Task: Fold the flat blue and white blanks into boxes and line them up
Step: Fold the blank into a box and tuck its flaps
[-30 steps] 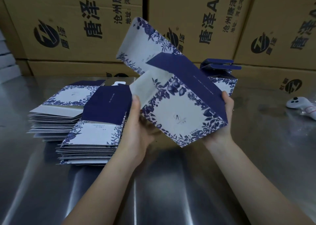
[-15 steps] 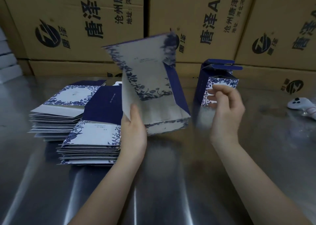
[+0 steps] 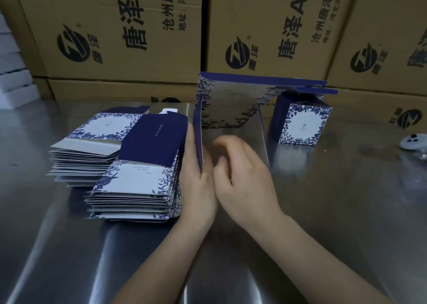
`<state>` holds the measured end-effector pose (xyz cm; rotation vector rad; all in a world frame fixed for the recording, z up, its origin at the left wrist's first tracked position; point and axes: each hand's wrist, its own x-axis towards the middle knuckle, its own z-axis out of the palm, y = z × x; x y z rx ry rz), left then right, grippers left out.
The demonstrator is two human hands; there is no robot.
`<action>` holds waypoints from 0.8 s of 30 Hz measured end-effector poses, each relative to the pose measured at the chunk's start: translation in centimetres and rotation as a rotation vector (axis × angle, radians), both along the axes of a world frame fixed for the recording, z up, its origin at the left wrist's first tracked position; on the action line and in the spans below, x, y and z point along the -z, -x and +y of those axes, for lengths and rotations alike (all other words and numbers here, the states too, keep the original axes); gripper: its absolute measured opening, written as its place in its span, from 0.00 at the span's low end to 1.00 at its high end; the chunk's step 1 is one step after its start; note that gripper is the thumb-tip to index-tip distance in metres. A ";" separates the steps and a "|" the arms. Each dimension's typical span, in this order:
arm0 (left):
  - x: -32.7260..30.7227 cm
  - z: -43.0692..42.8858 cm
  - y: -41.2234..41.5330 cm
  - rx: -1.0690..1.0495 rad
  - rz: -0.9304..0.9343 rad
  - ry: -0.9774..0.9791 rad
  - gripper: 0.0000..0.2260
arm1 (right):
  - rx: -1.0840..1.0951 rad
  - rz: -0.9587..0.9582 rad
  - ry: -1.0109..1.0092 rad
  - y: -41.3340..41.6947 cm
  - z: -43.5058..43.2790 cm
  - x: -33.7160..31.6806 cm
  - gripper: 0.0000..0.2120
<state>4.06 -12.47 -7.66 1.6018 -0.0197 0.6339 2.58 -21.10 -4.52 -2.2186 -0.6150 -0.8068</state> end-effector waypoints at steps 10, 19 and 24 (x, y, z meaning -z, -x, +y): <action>2.0 -0.8 0.0 -0.067 -0.027 -0.114 0.28 | 0.238 0.572 0.479 -4.6 0.1 -2.4 0.13; 2.2 -1.3 -0.1 -0.008 -0.062 0.006 0.28 | 0.186 0.706 0.584 -7.3 1.2 -1.3 0.11; 2.6 -0.9 -0.4 -0.012 -0.039 -0.004 0.27 | 0.187 0.742 0.727 -8.0 1.6 -0.9 0.10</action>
